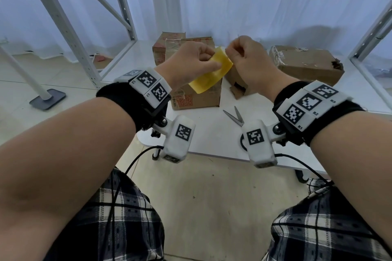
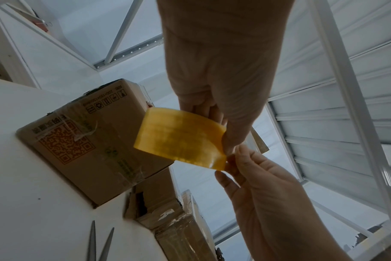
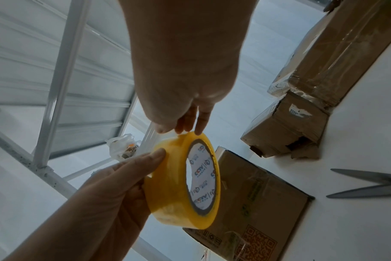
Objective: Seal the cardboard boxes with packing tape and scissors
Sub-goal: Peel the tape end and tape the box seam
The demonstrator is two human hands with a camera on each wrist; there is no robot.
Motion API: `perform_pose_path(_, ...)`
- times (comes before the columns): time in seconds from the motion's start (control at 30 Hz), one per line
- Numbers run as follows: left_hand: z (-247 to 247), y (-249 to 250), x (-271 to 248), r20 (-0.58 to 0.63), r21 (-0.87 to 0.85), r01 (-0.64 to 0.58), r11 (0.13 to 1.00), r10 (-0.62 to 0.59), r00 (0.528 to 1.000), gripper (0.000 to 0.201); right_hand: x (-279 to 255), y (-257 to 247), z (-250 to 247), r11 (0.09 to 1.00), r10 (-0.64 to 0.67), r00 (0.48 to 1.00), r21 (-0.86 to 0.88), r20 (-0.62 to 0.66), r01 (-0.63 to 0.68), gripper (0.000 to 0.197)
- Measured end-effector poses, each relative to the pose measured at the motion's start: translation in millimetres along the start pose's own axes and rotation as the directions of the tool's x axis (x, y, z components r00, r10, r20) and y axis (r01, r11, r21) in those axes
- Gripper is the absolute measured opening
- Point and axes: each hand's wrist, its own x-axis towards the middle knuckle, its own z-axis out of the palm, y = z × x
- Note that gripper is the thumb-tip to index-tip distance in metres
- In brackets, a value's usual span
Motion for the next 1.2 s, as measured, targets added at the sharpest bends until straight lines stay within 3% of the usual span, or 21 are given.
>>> perform_pose_path(0.13,0.0,0.7,0.2,-0.001,-0.014,-0.011,1.0,0.011,1.0,0.024,-1.6,3.6,-2.0,0.987,0.02,0.999,0.161,-0.026,-0.015,0.031)
perform_pose_path(0.43,0.8,1.9,-1.3,-0.006,-0.037,0.005,0.999,-0.005,1.0,0.022,-5.3,1.3,7.9,0.994,-0.077,0.972,0.061,-0.221,0.093,0.007)
perform_pose_path(0.53,1.2,2.4,-2.9,-0.025,-0.062,0.007,0.998,-0.009,1.0,0.023,-2.2,2.8,11.9,0.994,-0.102,0.973,-0.047,-0.207,0.094,0.006)
perform_pose_path(0.6,2.0,2.6,-2.9,-0.026,-0.066,0.013,0.998,-0.014,1.0,0.036,0.0,4.4,13.5,0.993,-0.098,0.973,-0.085,-0.209,0.082,0.007)
perform_pose_path(0.67,2.2,2.3,-3.6,0.03,-0.08,0.019,0.997,-0.016,0.999,0.048,2.7,6.4,11.7,0.994,-0.061,0.974,-0.105,-0.216,0.039,0.01)
perform_pose_path(0.8,-3.4,1.1,-4.1,0.08,-0.083,-0.022,0.996,0.029,0.996,0.049,6.9,11.6,4.7,0.984,-0.038,0.976,-0.177,-0.213,-0.001,0.014)
perform_pose_path(0.9,-9.9,0.0,-0.8,0.064,-0.026,-0.058,0.998,0.059,0.996,0.048,8.8,7.8,-0.6,0.987,-0.048,0.978,-0.16,-0.204,0.015,0.014)
perform_pose_path(1.03,-16.4,-12.6,2.9,-0.036,0.24,-0.021,0.971,0.031,0.999,0.041,7.4,-10.5,-4.4,0.992,-0.106,0.985,-0.082,-0.135,0.096,0.009)
perform_pose_path(1.2,-16.4,-14.2,-1.2,-0.047,0.22,-0.037,0.975,0.049,0.998,0.036,10.0,-3.2,-11.6,1.0,-0.002,0.996,-0.018,-0.092,0.001,0.015)
